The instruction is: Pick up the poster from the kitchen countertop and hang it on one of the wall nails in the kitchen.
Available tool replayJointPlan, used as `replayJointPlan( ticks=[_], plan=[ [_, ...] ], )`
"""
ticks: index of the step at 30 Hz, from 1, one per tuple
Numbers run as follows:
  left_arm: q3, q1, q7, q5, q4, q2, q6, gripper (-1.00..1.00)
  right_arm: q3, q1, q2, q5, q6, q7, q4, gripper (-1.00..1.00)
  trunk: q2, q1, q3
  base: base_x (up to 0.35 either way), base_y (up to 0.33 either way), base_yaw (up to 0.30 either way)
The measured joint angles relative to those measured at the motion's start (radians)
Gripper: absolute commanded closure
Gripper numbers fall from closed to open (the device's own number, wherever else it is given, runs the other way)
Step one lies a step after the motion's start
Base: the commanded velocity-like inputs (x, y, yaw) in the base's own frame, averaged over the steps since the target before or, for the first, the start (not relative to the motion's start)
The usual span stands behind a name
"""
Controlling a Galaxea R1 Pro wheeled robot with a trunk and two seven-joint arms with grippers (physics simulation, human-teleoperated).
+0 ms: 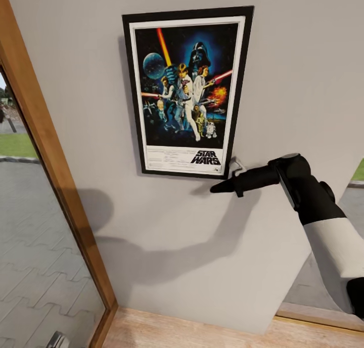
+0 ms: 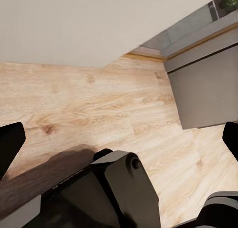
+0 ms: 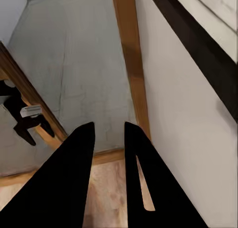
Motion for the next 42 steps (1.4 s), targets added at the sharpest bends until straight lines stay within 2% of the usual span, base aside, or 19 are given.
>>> replayJointPlan(
  ticks=[6, 7, 8, 9, 16, 28, 33, 39, 40, 42],
  plan=[
    [0.000, 0.000, 0.000, 0.000, 0.000, 0.000, 0.000, -1.00, 0.001, 0.000, 0.002, 0.000, 0.002, -0.004, 0.000, 1.00, 0.000, 0.000, 0.000, 0.000, 0.000, 0.000],
    [0.000, 0.000, 0.000, 0.000, 0.000, 0.000, 0.000, -1.00, 0.001, 0.000, 0.002, 0.000, 0.002, -0.004, 0.000, -1.00, 0.000, 0.000, 0.000, 0.000, 0.000, 0.000],
    [0.000, 0.000, 0.000, 0.000, 0.000, 0.000, 0.000, -1.00, -0.119, -0.001, 0.048, 0.010, 0.124, -0.116, 0.002, -1.00, 0.000, 0.000, 0.000, 0.000, 0.000, 0.000],
    [0.000, 0.000, 0.000, 0.000, 0.000, 0.000, 0.000, -1.00, -0.124, 0.000, 0.050, 0.007, 0.127, -0.119, 0.002, -1.00, 0.000, 0.000, 0.000, 0.000, 0.000, 0.000],
    [0.000, 0.000, 0.000, 0.000, 0.000, 0.000, 0.000, -1.00, -0.122, 0.001, 0.050, -0.018, 0.144, -0.110, -0.001, -1.00, -0.001, 0.000, 0.000, 0.000, 0.000, 0.000],
    [0.000, 0.000, 0.000, 0.000, 0.000, 0.000, 0.000, -1.00, -0.123, 0.001, 0.050, -0.014, 0.135, -0.016, -0.002, -1.00, -0.001, 0.000, 0.000, -0.003, -0.032, 0.000],
    [0.000, 0.000, 0.000, 0.000, 0.001, 0.000, 0.000, -1.00, -0.123, 0.001, 0.050, -0.016, 0.137, -0.065, -0.002, -1.00, -0.001, 0.000, 0.000, -0.082, -0.155, 0.000],
    [0.000, 0.000, 0.000, 0.000, 0.000, 0.000, 0.000, -1.00, -0.123, 0.001, 0.049, -0.017, 0.139, -0.080, -0.002, -1.00, -0.001, 0.000, 0.000, -0.038, -0.007, 0.000],
    [0.000, 0.000, 0.000, -0.001, 0.000, 0.000, 0.000, -1.00, -0.123, 0.001, 0.050, -0.019, 0.141, -0.105, -0.002, -1.00, 0.000, 0.000, 0.000, -0.185, -0.001, 0.000],
    [0.000, 0.000, 0.000, 0.000, 0.000, 0.000, 0.000, -1.00, -0.123, 0.001, 0.049, 0.001, 0.130, -0.120, -0.001, -1.00, 0.000, 0.000, 0.000, -0.207, -0.001, 0.000]
  ],
)
